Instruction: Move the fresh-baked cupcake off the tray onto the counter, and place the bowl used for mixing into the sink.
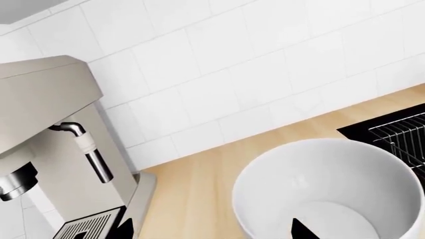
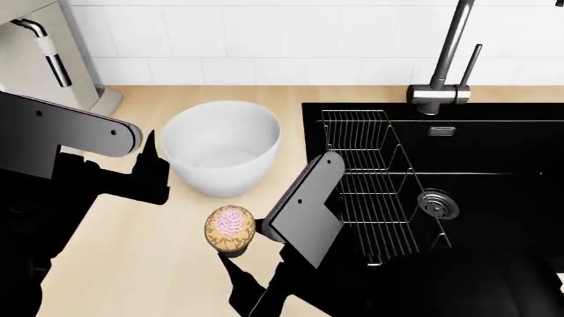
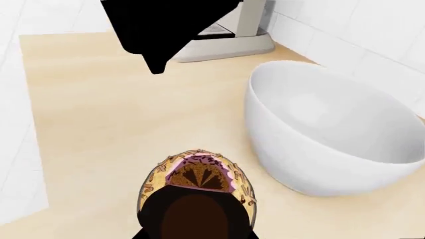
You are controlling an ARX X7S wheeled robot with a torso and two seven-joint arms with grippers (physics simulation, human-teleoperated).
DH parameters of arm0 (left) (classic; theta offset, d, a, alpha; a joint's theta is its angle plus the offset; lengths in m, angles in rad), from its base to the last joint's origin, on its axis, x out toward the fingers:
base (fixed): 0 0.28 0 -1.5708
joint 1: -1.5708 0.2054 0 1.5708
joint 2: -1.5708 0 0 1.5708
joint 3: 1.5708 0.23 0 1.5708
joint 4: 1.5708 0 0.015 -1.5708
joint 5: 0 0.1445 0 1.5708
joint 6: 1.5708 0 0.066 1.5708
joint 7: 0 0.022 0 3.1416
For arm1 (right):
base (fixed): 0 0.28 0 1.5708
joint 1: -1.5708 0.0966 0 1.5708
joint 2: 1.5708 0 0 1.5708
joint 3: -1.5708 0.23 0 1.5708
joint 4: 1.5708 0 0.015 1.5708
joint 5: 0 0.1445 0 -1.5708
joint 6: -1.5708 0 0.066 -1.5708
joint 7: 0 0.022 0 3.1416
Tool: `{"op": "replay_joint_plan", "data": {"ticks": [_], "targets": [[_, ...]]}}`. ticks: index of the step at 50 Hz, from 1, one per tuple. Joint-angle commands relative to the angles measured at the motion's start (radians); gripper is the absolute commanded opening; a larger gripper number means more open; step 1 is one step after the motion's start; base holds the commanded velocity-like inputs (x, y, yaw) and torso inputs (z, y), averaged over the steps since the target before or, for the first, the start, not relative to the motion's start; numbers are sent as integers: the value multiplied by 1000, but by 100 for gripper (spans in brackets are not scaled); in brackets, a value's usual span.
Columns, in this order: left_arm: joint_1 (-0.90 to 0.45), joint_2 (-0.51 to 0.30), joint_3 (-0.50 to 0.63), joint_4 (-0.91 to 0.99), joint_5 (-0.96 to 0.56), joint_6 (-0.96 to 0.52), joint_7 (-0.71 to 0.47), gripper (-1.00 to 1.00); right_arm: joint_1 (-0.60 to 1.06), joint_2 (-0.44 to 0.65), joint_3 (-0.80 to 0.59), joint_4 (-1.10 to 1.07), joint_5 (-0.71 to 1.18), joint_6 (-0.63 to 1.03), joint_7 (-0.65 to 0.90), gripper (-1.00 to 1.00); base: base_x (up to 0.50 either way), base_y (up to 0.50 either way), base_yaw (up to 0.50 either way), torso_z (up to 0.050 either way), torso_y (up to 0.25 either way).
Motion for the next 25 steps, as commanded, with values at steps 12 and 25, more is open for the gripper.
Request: {"op": "replay_joint_plan", "data": {"ticks": [12, 25], "targets": [[-49, -8, 7, -1, -51, -7, -33, 100, -120, -99, -28, 254, -223, -140, -147, -100, 0, 0, 0, 0, 0], [-41, -10, 12, 5, -46, -1, -35, 100, -160, -113, -62, 298, -273, -165, -160, -100, 0, 0, 0, 0, 1]]}}
